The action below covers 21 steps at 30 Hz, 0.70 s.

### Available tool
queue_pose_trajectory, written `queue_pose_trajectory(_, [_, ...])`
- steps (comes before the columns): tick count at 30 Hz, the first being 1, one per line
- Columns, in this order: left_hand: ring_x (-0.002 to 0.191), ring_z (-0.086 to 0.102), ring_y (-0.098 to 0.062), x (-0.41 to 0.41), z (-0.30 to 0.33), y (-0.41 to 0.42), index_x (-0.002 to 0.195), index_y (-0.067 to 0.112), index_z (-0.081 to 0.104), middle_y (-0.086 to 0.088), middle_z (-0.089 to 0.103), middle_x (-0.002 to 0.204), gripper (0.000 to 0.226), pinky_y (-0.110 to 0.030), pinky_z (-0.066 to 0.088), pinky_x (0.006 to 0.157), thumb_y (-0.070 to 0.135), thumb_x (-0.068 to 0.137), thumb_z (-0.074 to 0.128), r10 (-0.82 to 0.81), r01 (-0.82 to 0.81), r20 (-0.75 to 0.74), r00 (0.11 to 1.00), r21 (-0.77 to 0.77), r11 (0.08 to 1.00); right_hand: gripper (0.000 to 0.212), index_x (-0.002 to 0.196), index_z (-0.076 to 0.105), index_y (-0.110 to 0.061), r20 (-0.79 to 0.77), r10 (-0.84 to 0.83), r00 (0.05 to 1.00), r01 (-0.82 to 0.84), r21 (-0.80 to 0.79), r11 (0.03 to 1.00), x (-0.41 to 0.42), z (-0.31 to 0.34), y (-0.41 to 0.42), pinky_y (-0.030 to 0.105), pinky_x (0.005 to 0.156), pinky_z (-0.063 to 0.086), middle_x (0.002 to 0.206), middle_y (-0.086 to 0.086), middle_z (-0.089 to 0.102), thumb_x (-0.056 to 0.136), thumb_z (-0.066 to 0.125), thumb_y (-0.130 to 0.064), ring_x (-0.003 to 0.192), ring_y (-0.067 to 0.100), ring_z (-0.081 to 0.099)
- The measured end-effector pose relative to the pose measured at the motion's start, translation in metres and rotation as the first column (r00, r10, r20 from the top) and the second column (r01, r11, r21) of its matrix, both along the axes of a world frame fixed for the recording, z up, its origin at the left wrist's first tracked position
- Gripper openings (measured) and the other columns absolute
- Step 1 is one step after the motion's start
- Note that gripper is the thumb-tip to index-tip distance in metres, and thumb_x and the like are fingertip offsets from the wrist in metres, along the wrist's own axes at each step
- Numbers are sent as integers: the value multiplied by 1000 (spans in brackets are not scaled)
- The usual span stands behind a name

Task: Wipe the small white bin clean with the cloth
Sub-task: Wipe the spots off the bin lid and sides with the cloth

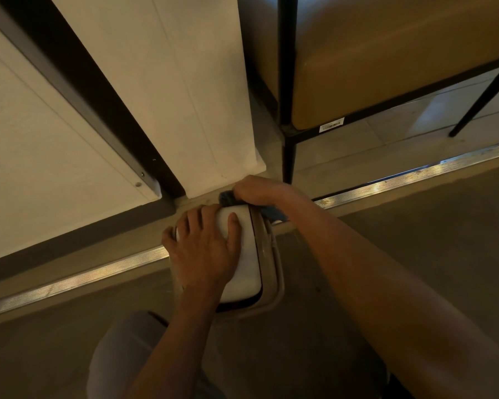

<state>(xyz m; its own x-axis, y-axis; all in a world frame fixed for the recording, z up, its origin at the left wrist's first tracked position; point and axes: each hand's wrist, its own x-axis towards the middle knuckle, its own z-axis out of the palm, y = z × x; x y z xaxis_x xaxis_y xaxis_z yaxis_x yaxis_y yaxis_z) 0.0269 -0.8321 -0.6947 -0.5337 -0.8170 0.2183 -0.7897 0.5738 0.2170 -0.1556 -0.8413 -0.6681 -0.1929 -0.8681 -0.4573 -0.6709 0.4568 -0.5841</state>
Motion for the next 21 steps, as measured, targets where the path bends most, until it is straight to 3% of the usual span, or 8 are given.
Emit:
queue_pose_trajectory(4, [120, 50, -23, 0, 2, 1, 125, 29, 52, 2, 56, 126, 48, -52, 34, 103, 60, 98, 28, -5, 5, 18, 1000, 4, 1000, 32, 72, 48, -15, -22, 4, 1000, -2, 77, 997, 4, 7, -11, 28, 70, 35, 81, 2, 50, 101, 37, -16, 84, 22, 48])
queue_pose_trajectory(6, [120, 50, -23, 0, 1, 0, 125, 28, 52, 1, 56, 126, 49, -52, 34, 103, 60, 98, 27, -2, 2, 26, 1000, -3, 1000, 29, 79, 53, -13, 11, 10, 1000, -11, 65, 998, 16, 14, -19, 28, 78, 33, 101, 12, 58, 103, 36, -15, 92, 21, 46])
queue_pose_trajectory(8, [121, 50, -22, 1, 1, 0, 124, 29, 52, 2, 56, 125, 47, -52, 34, 103, 60, 98, 28, 0, 0, 21, 1000, -3, 1000, 29, 78, 47, -16, 44, 2, 999, -4, 45, 999, 23, 16, -23, 25, 75, 32, 120, 19, 56, 104, 34, -15, 94, 19, 43])
queue_pose_trajectory(10, [120, 50, -22, 0, 1, 0, 124, 29, 52, 2, 56, 124, 46, -51, 34, 102, 60, 98, 28, 1, 0, 12, 1000, -9, 1000, 28, 80, 46, -14, 52, 1, 999, -3, 39, 999, 20, 14, -22, 25, 63, 32, 108, 14, 52, 104, 32, -15, 90, 18, 44])
queue_pose_trajectory(13, [123, 49, -23, 0, 0, 1, 125, 29, 52, 2, 56, 127, 47, -53, 34, 103, 60, 98, 28, -4, 4, 7, 1000, 2, 1000, 26, 79, 50, -13, -12, -17, 1000, 18, 62, 998, 1, 4, -10, 27, 71, 35, 86, 3, 50, 101, 38, -19, 84, 19, 48])
queue_pose_trajectory(16, [125, 48, -23, 0, 1, 0, 127, 29, 51, 1, 55, 129, 49, -53, 34, 105, 60, 98, 28, -4, 4, -5, 1000, 16, 1000, 28, 74, 48, -10, -74, -63, 995, 71, 96, 993, -11, -2, -1, 26, 64, 34, 81, 4, 49, 100, 38, -17, 73, 16, 46])
queue_pose_trajectory(18, [124, 48, -22, 0, 1, 1, 127, 29, 51, 2, 55, 128, 48, -53, 34, 104, 60, 98, 29, 1, -1, 6, 1000, 17, 1000, 26, 80, 50, -8, -101, -34, 994, 45, 107, 993, -4, 5, -6, 29, 73, 39, 91, 8, 56, 101, 37, -17, 73, 17, 46])
queue_pose_trajectory(21, [121, 49, -21, -1, 1, 1, 124, 30, 52, 3, 57, 124, 45, -52, 34, 103, 59, 98, 30, 11, -11, 20, 1000, -7, 1000, 34, 114, 58, 2, -61, 83, 995, -75, 125, 989, 19, 21, -25, 31, 86, 37, 124, 17, 56, 104, 31, -17, 101, 28, 54])
